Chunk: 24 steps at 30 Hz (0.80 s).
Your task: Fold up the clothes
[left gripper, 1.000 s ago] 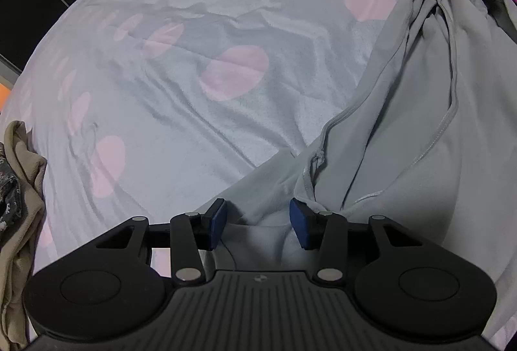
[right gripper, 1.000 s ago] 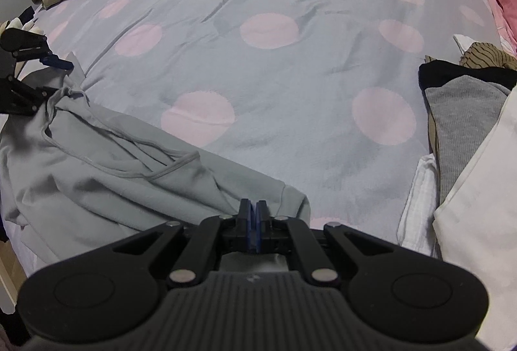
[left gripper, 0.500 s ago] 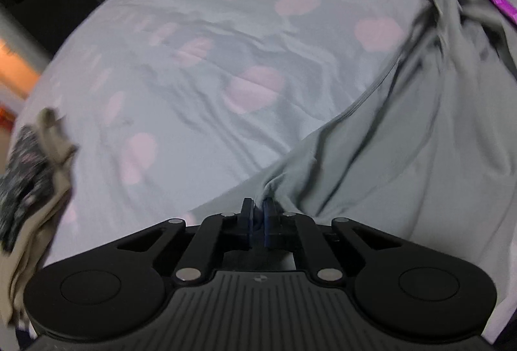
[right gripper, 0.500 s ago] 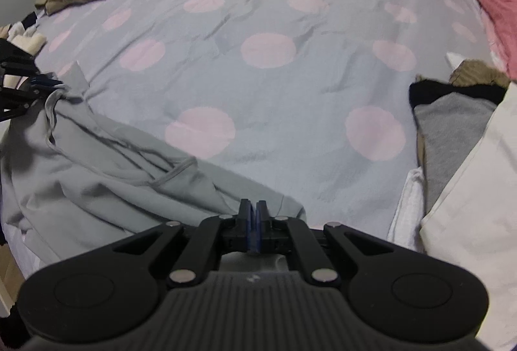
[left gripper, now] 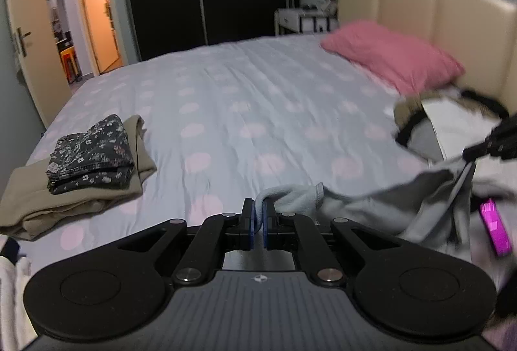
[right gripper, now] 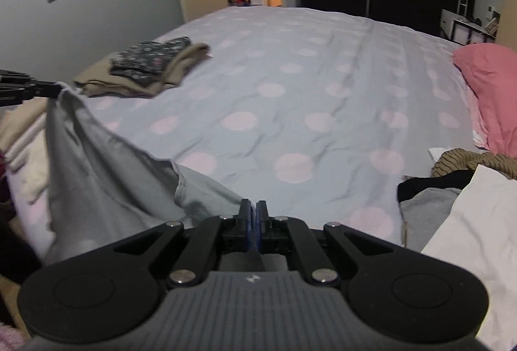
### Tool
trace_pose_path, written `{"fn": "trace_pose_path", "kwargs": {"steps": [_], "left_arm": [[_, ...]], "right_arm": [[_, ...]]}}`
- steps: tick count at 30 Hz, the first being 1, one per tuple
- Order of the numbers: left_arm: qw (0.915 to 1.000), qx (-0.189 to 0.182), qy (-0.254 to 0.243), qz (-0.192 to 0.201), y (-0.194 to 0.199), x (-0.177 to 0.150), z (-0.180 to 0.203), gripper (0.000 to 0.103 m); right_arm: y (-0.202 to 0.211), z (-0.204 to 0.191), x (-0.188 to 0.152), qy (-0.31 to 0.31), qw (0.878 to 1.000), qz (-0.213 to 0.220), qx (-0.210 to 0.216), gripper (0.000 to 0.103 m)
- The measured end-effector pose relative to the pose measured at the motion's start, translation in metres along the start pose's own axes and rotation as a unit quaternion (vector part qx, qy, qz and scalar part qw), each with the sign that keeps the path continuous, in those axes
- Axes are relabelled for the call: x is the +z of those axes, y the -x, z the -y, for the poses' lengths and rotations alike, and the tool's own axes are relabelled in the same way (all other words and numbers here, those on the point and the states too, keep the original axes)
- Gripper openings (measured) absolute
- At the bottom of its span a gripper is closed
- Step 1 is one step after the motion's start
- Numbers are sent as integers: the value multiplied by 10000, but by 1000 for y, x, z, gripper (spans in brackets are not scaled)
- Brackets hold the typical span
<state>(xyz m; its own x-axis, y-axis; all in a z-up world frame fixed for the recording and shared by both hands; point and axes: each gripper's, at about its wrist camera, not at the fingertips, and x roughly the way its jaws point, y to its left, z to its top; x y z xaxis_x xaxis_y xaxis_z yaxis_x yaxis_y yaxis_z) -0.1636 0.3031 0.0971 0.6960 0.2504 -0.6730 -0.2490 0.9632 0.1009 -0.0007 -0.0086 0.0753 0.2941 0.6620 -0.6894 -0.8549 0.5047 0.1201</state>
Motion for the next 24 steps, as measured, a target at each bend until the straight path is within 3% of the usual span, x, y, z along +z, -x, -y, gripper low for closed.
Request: {"fn": "trace_pose_path", "kwargs": {"steps": [6,11,13,19,22,24], "left_arm": [[9970,-28,-213,-749,-18,-48,13,3],[9921,17,-138,-1244,-46,-83,16,3],[9917,26,-267,-1256,-48,-87,21,3],[9925,-19,-430,-1142,-42,-94,29,3],[9921,-20,-479,-1156,-43,-96,31,3],[9920,-23,-511,-1153,-43,-97,32,3]], "right_arm": [[7,-26,-53,193,9968,-723,264,3],[-22,-40,-89,414,9891,-1355,404,4],[-34,-50,-99,661,9853,-1513,439,4],[-18,-80,-102,1846,9773,-956,399,11],[-13,-99,-105,2515,9646,-687,410,13],[-20,-113,-113,2951,9515,-793,357,13]]}}
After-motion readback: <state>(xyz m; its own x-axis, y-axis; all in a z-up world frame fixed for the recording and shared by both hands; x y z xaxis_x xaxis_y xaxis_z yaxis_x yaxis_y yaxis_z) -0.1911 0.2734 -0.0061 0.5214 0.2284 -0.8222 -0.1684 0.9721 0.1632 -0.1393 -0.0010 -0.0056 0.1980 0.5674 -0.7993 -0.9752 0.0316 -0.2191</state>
